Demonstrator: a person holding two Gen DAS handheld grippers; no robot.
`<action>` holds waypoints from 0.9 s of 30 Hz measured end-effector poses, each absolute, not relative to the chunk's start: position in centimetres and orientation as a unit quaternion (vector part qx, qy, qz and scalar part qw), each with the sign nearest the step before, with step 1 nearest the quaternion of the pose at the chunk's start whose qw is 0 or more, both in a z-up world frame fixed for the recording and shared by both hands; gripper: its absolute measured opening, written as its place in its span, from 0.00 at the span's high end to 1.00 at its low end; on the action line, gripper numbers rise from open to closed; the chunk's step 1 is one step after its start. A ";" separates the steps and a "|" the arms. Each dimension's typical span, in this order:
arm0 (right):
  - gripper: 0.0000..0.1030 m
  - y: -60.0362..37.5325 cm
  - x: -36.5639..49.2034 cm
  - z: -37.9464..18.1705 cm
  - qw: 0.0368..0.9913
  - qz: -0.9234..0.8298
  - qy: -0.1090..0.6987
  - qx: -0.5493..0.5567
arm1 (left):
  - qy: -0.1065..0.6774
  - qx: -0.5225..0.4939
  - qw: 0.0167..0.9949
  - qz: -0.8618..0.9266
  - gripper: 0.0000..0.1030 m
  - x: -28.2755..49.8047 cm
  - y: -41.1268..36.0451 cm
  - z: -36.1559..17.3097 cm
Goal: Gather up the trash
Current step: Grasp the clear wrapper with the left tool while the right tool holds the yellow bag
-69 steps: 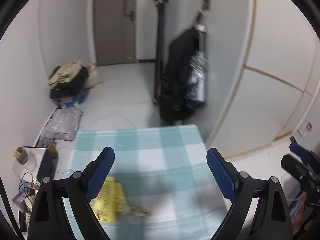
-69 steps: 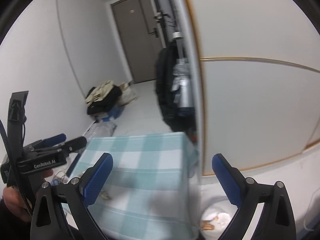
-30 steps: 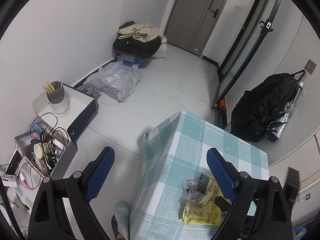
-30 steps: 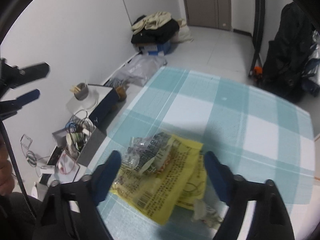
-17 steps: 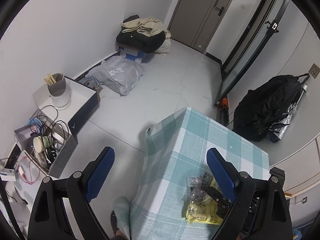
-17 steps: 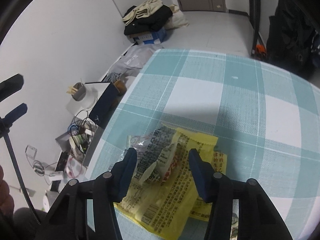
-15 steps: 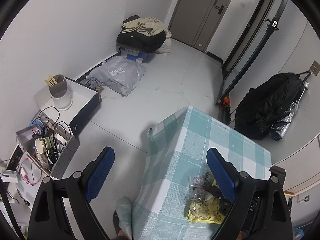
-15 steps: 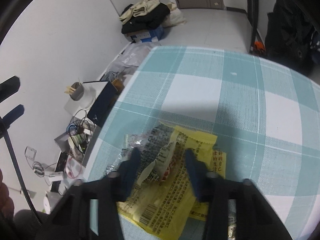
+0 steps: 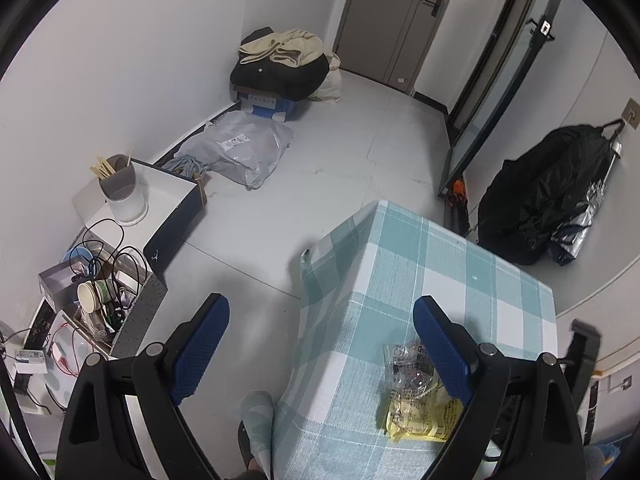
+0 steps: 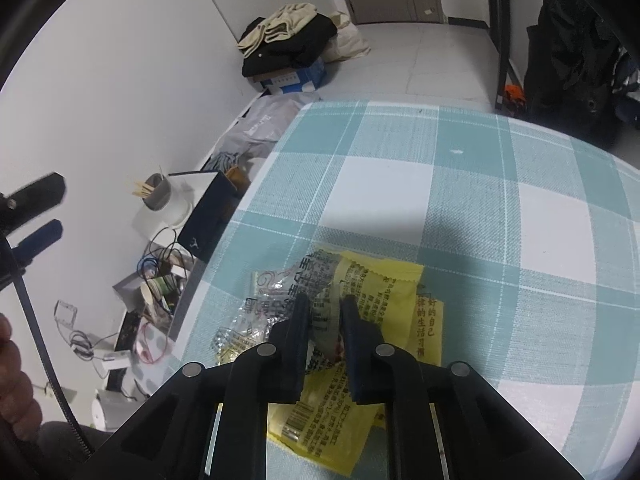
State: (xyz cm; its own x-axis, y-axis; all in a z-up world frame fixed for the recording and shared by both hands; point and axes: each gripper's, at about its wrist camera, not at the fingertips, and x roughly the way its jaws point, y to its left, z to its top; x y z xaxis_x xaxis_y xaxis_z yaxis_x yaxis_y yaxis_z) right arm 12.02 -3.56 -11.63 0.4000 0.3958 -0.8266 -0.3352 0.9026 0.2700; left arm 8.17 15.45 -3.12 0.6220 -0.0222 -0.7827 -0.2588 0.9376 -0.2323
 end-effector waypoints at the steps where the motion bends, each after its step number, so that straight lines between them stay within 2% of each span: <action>1: 0.86 -3.9 11.9 -11.3 0.839 0.219 0.497 0.032 | 0.433 -0.161 0.885 0.062 0.11 8.2 15.3 -3.3; 5: 0.86 -5.4 11.3 -9.7 0.851 0.219 0.477 0.039 | 0.455 -0.158 0.876 0.037 0.11 8.3 14.8 -4.4; 12: 0.86 -7.6 9.7 -7.0 0.868 0.216 0.447 0.030 | 0.548 -0.164 0.820 -0.040 0.11 9.1 12.5 -8.1; 21: 0.86 -10.4 7.4 -4.7 0.881 0.199 0.429 0.016 | 0.577 -0.127 0.802 -0.088 0.12 9.4 8.7 -9.9; 22: 0.86 -10.5 7.2 -4.6 0.882 0.196 0.428 0.011 | 0.581 -0.120 0.800 -0.087 0.13 9.6 8.5 -10.1; 25: 0.86 -10.9 6.6 -4.6 0.884 0.187 0.429 0.000 | 0.593 -0.090 0.796 -0.078 0.22 9.8 7.8 -11.0; 27: 0.86 -11.1 6.2 -4.4 0.886 0.181 0.427 -0.010 | 0.595 -0.072 0.797 -0.073 0.23 9.7 7.4 -11.2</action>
State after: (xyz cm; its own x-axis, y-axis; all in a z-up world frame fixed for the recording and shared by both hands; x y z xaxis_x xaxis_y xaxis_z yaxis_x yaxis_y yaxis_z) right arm 6.22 -11.11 -4.42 0.5696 0.3118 -0.7605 -0.3290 0.9344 0.1366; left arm 9.73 7.43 -11.16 0.2802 -0.2027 -0.9383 0.0306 0.9788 -0.2024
